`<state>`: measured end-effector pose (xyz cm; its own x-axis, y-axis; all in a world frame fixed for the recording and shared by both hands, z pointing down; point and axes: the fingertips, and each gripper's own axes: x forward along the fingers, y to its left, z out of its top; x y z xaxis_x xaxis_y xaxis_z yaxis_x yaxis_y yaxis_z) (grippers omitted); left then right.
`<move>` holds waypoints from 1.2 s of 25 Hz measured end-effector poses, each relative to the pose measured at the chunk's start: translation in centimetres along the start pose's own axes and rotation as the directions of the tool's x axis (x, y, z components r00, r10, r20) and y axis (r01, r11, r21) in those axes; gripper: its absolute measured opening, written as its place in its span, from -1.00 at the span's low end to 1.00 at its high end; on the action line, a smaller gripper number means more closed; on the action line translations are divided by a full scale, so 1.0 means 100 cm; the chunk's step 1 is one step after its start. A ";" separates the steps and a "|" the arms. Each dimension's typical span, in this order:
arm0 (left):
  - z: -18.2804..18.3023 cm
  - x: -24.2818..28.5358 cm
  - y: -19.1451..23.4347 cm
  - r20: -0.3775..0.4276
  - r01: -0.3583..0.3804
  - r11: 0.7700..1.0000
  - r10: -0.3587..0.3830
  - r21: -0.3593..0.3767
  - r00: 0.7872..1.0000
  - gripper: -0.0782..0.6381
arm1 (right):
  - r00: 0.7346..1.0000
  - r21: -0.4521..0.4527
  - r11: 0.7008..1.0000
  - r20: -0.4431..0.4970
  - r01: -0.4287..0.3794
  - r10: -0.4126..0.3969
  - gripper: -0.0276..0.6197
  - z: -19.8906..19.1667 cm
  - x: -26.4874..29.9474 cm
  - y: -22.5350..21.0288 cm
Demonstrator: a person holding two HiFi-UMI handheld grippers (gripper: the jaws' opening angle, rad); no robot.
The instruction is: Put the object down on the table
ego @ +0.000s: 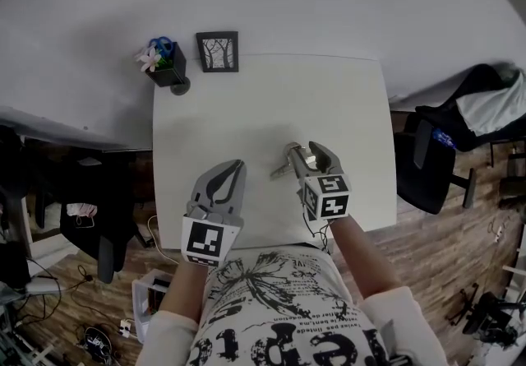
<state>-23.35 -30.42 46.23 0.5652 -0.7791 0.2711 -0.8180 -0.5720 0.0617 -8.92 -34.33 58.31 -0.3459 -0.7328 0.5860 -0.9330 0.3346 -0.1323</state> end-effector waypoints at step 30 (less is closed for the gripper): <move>0.101 -0.020 -0.039 0.181 -0.184 0.981 0.170 0.064 0.969 -0.75 | 0.837 -0.241 0.968 0.514 -0.068 0.187 -0.94 0.143 -0.164 -0.007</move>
<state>-20.16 -29.25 35.70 0.4282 -0.8982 0.0995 -0.8993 -0.4344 -0.0504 -4.03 -30.99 37.38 -0.5149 -0.8555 0.0551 -0.8558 0.5167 0.0248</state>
